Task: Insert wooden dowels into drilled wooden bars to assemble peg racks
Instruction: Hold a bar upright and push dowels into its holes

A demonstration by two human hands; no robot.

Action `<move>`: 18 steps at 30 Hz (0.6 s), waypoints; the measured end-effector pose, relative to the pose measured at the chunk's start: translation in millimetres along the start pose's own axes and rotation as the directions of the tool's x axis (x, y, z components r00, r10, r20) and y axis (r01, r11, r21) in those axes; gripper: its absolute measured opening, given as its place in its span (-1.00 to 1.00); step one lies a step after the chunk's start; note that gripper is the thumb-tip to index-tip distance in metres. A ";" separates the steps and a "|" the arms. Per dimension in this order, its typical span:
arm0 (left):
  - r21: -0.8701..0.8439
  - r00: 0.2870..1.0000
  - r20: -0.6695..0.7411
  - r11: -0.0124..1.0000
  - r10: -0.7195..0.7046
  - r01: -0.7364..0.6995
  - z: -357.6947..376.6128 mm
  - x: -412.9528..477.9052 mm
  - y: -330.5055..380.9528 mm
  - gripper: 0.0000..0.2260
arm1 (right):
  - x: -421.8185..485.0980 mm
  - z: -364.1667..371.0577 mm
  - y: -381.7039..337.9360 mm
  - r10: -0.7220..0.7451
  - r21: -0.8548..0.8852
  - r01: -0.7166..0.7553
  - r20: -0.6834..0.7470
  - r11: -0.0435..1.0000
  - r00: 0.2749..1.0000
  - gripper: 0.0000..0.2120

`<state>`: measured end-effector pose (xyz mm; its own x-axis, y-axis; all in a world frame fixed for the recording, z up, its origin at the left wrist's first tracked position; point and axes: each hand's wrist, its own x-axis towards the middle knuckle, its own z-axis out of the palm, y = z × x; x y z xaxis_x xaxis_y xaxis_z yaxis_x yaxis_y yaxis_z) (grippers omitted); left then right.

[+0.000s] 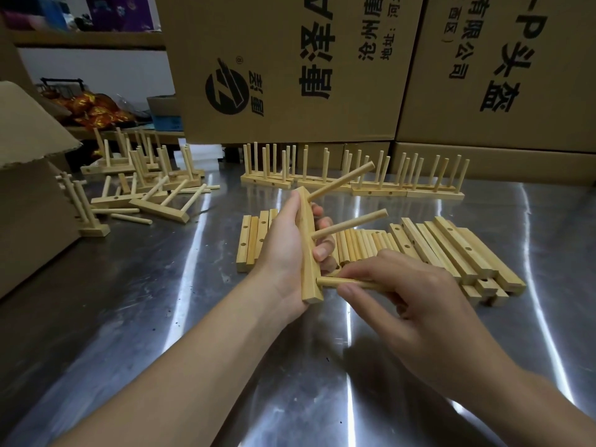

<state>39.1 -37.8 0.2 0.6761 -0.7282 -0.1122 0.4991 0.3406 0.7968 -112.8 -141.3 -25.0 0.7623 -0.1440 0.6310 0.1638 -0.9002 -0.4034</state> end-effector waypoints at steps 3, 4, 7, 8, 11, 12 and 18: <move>0.005 1.000 -0.002 1.000 0.002 -0.002 0.0 0.7 0.1 -0.60 | 0.0 0.9 -0.6 -0.012 -0.021 0.012 0.014 1.000 1.000 -0.82; 0.007 1.000 0.002 1.000 0.007 -0.007 -0.1 0.9 0.3 -0.60 | 0.1 0.6 -0.2 -0.016 -0.022 0.016 0.019 1.000 1.000 -0.81; 0.040 0.999 0.036 0.999 0.019 -0.020 0.2 0.2 -0.1 -0.59 | 0.8 -0.2 1.1 -0.037 -0.022 0.038 0.041 0.999 0.998 -0.82; 0.065 0.998 0.053 0.998 0.022 -0.026 0.3 -0.2 -0.9 -0.58 | 1.0 -0.1 1.6 -0.046 -0.029 0.047 0.049 0.998 0.998 -0.83; 0.153 0.995 0.093 0.987 0.039 -0.053 1.2 -1.4 -3.5 -0.56 | 1.0 1.2 1.9 -0.048 -0.025 0.050 0.071 0.998 0.996 -0.88; 0.168 0.993 0.104 0.984 0.047 -0.064 1.7 -1.5 -4.2 -0.56 | 0.9 1.5 1.6 -0.042 -0.009 0.042 0.077 0.999 0.996 -0.89; 0.212 0.976 0.190 0.966 0.108 -0.148 5.4 -6.0 -8.6 -0.55 | -2.7 -2.1 -0.9 0.149 0.245 -0.200 0.211 0.949 0.966 -0.80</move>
<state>27.8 -39.6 -2.7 0.6106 -0.7869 0.0891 0.2671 0.3106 0.9122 -116.3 -141.0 -24.9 0.8930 -0.1865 0.4095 0.1562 -0.7249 -0.6709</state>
